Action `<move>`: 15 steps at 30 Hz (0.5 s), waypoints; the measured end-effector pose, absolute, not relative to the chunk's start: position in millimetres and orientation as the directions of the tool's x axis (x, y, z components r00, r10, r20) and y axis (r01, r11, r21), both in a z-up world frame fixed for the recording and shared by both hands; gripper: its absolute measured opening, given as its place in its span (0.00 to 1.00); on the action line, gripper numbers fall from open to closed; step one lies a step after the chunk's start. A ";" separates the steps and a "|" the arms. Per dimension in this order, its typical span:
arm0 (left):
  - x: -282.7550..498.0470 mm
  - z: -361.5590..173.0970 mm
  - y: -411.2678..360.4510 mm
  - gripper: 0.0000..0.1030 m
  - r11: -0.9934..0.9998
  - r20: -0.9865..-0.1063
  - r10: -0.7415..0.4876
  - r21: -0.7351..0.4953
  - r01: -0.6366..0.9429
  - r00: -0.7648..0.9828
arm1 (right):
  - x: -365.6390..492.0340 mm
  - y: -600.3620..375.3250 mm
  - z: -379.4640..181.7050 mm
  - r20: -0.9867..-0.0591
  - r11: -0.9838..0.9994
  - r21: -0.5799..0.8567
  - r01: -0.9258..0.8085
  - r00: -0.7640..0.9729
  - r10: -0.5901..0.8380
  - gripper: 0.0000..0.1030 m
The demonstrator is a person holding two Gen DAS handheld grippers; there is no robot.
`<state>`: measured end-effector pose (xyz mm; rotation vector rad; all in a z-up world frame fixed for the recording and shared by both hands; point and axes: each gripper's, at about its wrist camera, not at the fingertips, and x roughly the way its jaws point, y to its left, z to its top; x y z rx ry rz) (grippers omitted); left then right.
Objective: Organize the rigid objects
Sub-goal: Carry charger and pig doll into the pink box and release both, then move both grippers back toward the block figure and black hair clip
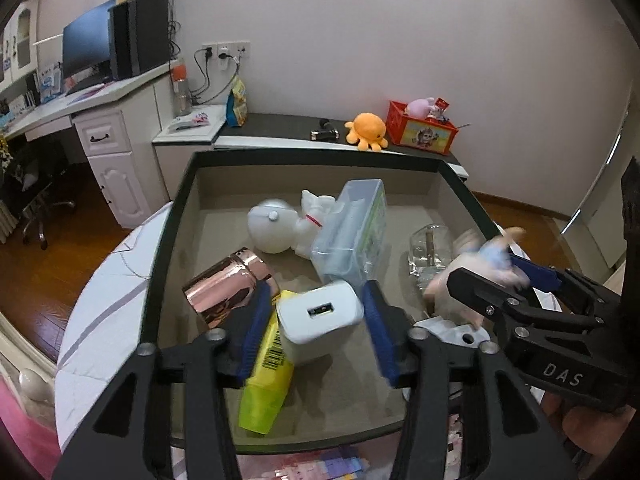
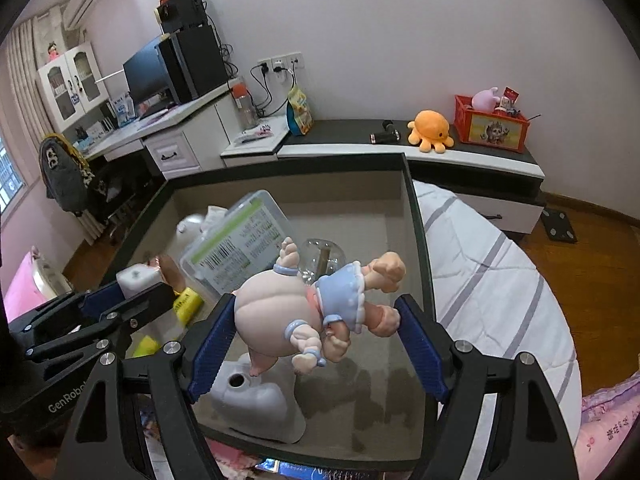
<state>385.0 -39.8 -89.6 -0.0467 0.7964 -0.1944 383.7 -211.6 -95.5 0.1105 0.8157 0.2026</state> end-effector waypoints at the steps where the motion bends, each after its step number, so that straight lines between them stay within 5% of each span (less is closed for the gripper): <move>1: 382.4 -87.3 -38.0 0.58 0.983 -0.698 -0.183 -0.109 0.150 0.692 | 383.8 -211.0 -95.3 -0.712 0.976 0.170 -0.137 0.668 0.218 0.79; 3: 376.5 -81.7 -31.8 0.77 0.985 -0.684 -0.173 -0.109 0.135 0.709 | 382.5 -209.4 -94.6 -0.715 0.977 0.163 -0.141 0.665 0.215 0.84; 8: 354.6 -63.8 -13.4 1.00 0.991 -0.629 -0.135 -0.104 0.090 0.766 | 372.9 -211.7 -88.4 -0.696 0.971 0.196 -0.135 0.678 0.235 1.00; 15: 314.9 -45.6 7.7 1.00 0.993 -0.592 -0.102 -0.102 0.051 0.800 | 343.1 -209.9 -71.3 -0.664 0.974 0.194 -0.113 0.716 0.215 1.00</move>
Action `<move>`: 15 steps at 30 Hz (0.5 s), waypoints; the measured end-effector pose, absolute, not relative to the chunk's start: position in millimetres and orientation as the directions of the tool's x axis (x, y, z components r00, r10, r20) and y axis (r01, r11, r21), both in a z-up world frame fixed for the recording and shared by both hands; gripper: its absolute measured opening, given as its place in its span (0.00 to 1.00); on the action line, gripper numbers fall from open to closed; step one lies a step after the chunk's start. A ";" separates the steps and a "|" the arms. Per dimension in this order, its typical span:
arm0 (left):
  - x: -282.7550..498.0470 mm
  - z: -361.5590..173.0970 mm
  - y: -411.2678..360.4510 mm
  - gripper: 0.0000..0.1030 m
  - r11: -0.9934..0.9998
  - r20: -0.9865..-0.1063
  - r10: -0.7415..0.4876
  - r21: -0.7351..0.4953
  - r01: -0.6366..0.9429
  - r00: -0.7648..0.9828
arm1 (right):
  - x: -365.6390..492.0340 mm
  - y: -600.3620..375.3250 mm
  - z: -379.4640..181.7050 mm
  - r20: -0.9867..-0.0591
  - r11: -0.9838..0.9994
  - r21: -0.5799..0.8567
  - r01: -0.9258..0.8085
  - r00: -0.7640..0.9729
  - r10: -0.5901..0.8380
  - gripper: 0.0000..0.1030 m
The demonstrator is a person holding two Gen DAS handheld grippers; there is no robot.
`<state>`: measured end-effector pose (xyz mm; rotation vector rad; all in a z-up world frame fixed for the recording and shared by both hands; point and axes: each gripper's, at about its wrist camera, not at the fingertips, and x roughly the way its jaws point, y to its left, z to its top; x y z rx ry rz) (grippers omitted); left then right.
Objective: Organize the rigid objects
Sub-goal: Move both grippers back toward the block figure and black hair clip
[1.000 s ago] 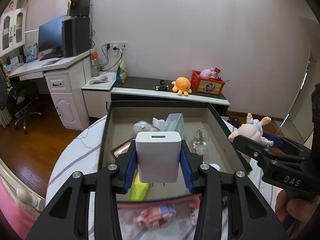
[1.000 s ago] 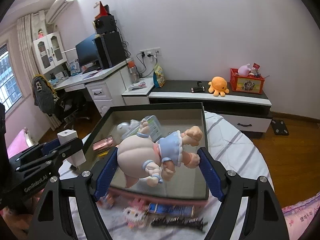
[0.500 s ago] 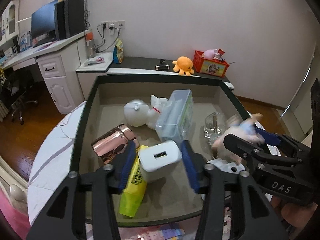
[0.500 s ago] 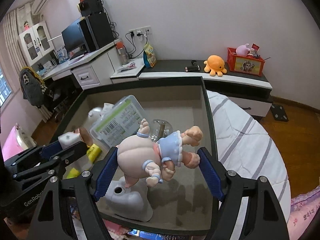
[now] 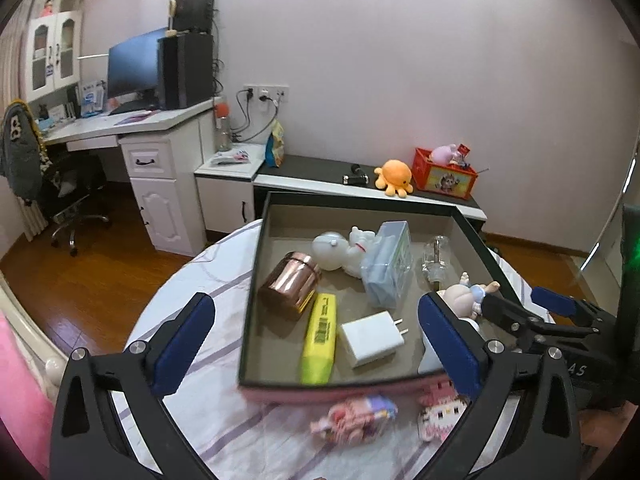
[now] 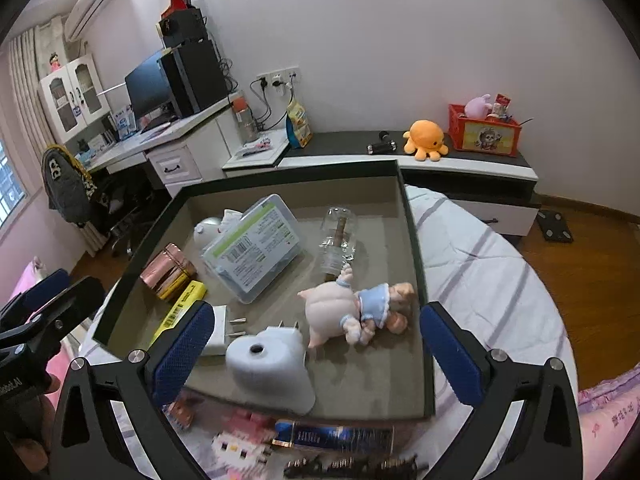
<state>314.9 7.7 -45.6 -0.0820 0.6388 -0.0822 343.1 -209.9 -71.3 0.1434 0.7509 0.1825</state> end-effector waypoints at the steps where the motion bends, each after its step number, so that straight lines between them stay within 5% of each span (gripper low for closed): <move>1: 307.6 -43.8 10.0 1.00 0.994 -0.588 -0.100 -0.102 0.049 0.803 | 336.4 -209.9 -68.5 -0.659 0.975 0.194 -0.110 0.722 0.213 1.00; 15: 214.6 -35.7 16.9 1.00 0.996 -0.565 -0.082 -0.086 0.041 0.821 | 225.8 -206.3 -32.2 -0.589 0.978 0.177 -0.106 0.785 0.192 1.00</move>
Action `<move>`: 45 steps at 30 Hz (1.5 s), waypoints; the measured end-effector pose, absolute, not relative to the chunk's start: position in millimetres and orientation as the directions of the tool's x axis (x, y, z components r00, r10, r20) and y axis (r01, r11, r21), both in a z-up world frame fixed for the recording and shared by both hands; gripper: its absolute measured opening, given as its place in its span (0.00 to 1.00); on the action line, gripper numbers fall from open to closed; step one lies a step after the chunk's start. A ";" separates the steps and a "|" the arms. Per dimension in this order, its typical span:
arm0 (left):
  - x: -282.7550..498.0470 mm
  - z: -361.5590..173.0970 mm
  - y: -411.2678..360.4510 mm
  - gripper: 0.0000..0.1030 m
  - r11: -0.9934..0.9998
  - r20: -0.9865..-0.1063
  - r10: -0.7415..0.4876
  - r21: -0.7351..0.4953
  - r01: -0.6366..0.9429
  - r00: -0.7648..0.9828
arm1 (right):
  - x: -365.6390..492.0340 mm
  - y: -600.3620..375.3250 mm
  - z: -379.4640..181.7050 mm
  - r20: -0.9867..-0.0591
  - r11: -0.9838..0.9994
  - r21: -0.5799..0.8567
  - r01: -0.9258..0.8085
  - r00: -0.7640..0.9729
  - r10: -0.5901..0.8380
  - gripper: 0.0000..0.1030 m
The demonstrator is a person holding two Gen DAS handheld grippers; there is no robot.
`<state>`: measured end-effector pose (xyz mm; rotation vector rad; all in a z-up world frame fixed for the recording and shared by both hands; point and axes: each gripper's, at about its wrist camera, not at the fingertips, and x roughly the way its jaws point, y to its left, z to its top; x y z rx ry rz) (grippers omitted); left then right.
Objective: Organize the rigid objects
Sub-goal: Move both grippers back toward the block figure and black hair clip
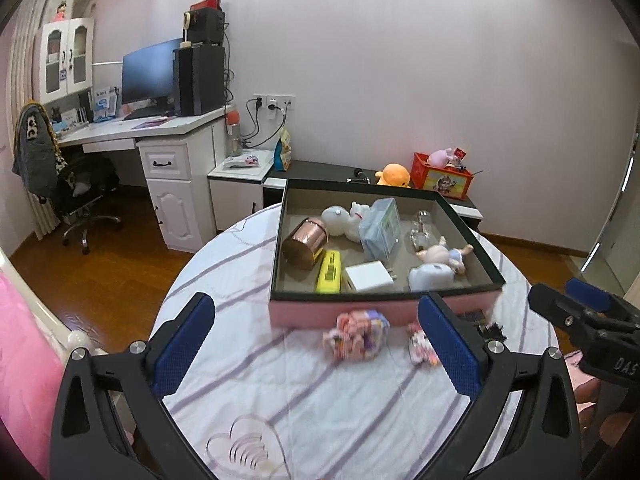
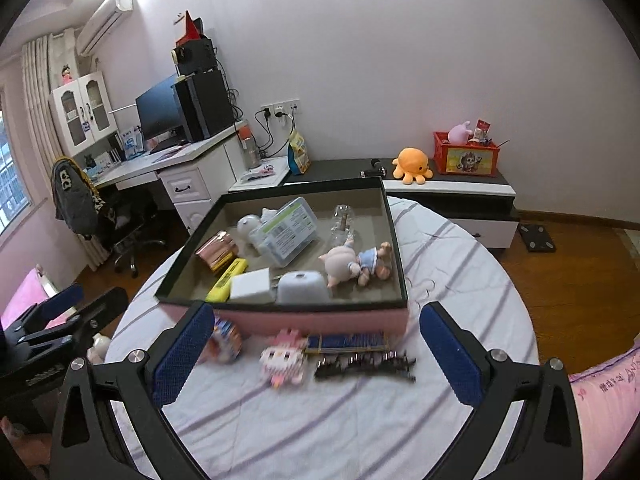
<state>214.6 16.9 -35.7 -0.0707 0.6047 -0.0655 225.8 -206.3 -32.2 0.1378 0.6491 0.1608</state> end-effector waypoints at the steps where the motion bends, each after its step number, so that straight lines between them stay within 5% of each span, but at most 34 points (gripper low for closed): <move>1: 207.1 -34.9 17.2 1.00 0.996 -0.562 -0.081 -0.085 0.040 0.823 | 218.8 -205.8 -29.8 -0.585 0.978 0.179 -0.105 0.788 0.192 1.00; 17: 143.1 -33.6 9.4 1.00 0.998 -0.555 -0.057 -0.054 0.033 0.830 | 135.2 -206.3 -21.6 -0.537 0.983 0.173 -0.066 0.830 0.150 1.00; 45: 142.7 -40.8 6.4 1.00 0.997 -0.568 -0.068 -0.065 0.037 0.820 | 130.4 -213.6 -25.6 -0.552 0.985 0.169 -0.044 0.823 0.132 1.00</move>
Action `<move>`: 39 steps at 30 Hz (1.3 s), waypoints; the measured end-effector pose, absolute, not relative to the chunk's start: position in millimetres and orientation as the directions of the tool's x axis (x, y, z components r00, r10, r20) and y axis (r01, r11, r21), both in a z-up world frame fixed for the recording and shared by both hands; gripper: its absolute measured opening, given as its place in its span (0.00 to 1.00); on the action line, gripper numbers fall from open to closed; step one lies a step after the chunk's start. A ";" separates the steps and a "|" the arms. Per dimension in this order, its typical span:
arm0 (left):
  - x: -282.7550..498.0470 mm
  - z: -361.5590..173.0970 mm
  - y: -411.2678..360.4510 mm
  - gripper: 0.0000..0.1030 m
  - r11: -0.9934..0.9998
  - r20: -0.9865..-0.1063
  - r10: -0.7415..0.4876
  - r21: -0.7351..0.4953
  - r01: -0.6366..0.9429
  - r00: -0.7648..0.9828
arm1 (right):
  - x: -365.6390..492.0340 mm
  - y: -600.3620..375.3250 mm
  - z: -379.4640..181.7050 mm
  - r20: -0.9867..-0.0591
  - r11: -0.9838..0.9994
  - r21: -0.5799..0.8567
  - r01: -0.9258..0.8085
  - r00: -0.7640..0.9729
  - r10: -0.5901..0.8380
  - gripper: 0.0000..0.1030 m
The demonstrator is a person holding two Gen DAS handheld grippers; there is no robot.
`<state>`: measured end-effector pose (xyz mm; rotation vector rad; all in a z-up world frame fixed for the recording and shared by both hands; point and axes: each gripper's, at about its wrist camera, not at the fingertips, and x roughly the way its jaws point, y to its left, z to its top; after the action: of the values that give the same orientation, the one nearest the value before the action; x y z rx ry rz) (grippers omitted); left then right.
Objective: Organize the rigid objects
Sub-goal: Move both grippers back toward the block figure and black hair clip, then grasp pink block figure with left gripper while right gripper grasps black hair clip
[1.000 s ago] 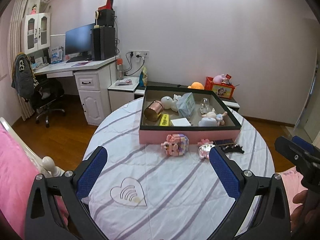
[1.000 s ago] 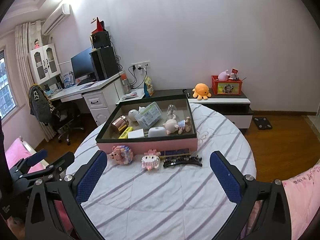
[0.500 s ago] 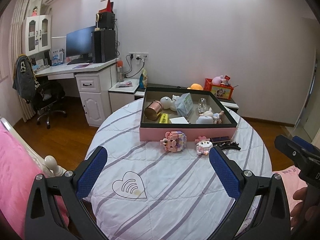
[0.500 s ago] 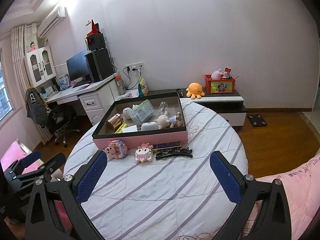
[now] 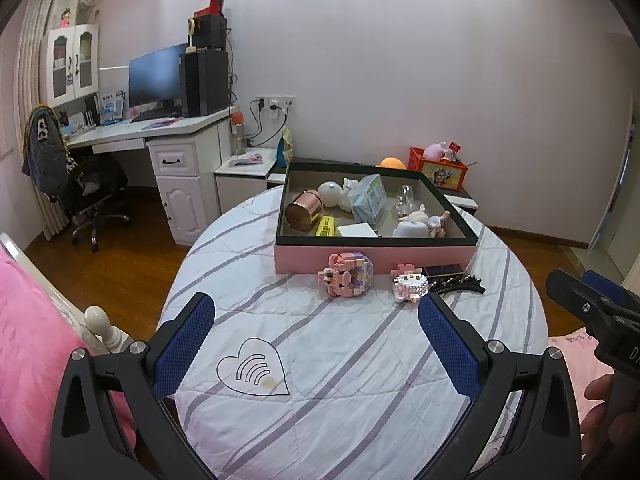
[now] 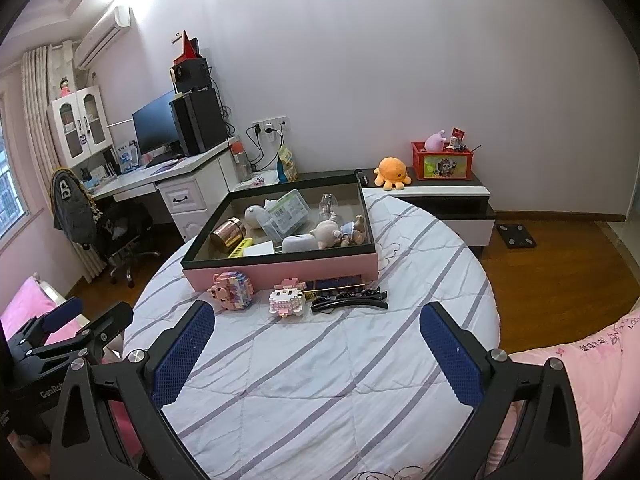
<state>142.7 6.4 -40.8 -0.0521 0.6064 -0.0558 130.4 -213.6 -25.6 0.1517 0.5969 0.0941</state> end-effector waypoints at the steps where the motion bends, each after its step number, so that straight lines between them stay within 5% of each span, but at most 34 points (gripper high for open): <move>1: 145.0 -43.0 5.9 1.00 0.997 -0.573 -0.070 -0.067 0.038 0.817 | 132.3 -214.1 -27.3 -0.557 0.985 0.168 -0.042 0.821 0.130 1.00; 19: 231.2 -103.8 -17.9 1.00 0.998 -0.688 -0.058 -0.050 0.033 0.723 | 231.8 -227.2 -118.7 -0.759 0.995 0.102 0.009 0.648 0.072 1.00; 39: 296.5 -148.9 -33.0 1.00 1.000 -0.765 -0.012 -0.002 0.015 0.644 | 291.3 -207.9 -152.0 -0.809 0.999 0.010 -0.051 0.587 0.038 1.00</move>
<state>296.5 -33.0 -148.9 0.0043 0.8707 -0.0153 291.3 -207.9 -152.0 -0.0148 0.9422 0.0522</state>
